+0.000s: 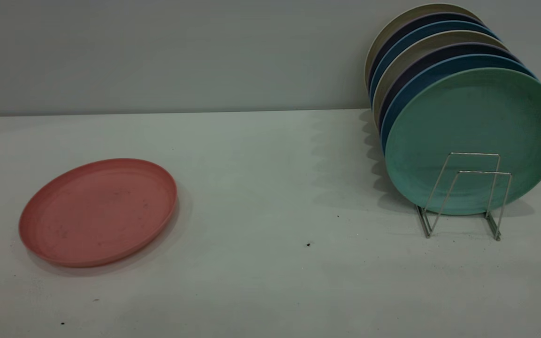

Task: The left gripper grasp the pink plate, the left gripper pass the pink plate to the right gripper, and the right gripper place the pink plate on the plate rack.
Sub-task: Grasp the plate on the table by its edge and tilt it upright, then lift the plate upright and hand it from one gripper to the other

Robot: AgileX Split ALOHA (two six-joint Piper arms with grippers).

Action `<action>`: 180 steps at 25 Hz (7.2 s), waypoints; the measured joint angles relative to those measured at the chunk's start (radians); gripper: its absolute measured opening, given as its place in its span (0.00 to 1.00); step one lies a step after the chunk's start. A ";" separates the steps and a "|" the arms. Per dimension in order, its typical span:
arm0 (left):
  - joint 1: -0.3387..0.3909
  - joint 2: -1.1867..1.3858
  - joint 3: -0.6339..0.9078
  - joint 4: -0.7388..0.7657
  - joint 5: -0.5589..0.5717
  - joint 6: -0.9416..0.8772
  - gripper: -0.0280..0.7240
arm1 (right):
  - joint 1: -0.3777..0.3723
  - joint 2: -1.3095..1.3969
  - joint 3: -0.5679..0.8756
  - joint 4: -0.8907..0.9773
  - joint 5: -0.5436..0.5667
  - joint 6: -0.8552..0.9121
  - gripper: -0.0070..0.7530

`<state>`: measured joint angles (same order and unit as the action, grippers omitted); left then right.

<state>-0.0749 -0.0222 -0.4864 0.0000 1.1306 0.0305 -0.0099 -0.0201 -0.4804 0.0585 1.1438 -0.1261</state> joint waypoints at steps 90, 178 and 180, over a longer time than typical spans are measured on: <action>0.435 1.847 -0.382 -0.973 -0.539 0.788 0.69 | 0.000 0.607 -0.019 0.659 -0.380 -0.599 0.65; -0.269 2.032 -0.518 -1.373 -0.593 1.201 0.06 | 0.000 1.894 -0.112 1.723 -0.256 -1.687 0.33; -0.269 2.032 -0.518 -1.373 -0.593 1.201 0.06 | 0.000 1.894 -0.112 1.723 -0.256 -1.677 0.18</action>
<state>-0.3435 2.0098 -1.0048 -1.3727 0.5372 1.2316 -0.0099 1.8735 -0.5927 1.7812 0.8877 -1.8034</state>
